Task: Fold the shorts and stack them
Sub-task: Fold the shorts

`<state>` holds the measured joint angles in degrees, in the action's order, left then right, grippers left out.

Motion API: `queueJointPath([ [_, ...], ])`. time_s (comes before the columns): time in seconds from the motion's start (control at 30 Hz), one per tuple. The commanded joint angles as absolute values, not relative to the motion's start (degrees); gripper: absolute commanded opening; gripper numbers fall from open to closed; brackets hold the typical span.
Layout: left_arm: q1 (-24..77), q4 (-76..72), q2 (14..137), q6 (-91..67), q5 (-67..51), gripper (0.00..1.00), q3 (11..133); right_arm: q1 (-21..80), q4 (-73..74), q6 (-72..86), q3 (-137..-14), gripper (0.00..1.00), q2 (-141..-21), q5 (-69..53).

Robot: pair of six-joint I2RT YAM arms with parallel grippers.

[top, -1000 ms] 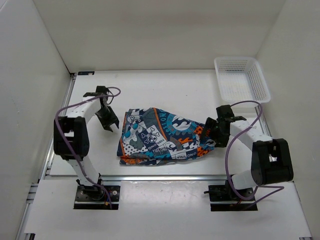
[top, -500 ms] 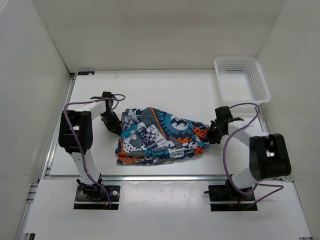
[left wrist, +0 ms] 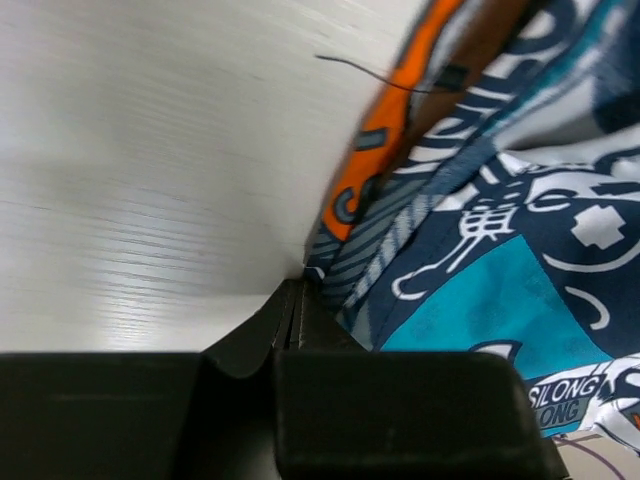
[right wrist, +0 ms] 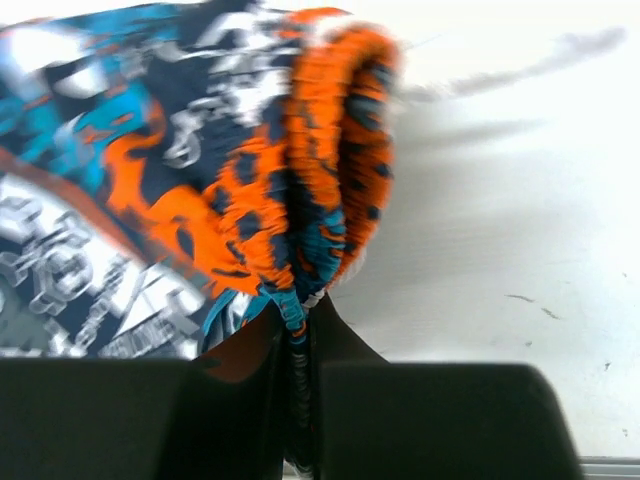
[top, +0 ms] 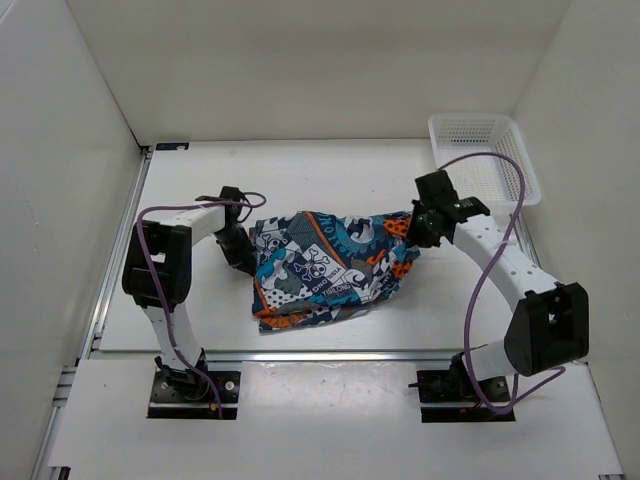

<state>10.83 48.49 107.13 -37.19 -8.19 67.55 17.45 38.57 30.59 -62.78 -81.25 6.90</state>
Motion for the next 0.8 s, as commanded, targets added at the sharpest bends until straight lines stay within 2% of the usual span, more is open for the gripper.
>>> queueJointPath([
  [0.0,12.5,46.0,108.4,-37.8,-7.5,0.1,67.7,24.0,44.6,29.3,-69.8,0.0,-81.4,11.6],
  [0.2,13.0,45.4,109.9,-37.8,-7.5,0.1,69.3,38.1,52.3,33.8,-85.2,0.0,-91.6,21.2],
  [0.43,13.0,45.4,110.0,-37.8,-7.5,0.1,69.3,51.2,56.2,36.7,-102.3,0.0,-105.6,23.6],
  [0.57,13.0,45.4,110.0,-37.8,-8.1,0.1,69.3,55.5,56.3,37.2,-111.7,0.0,-114.6,23.1],
  [0.77,13.0,44.9,110.5,-37.8,-8.1,0.1,69.8,59.2,54.9,37.2,-119.4,0.0,-122.7,21.1],
])
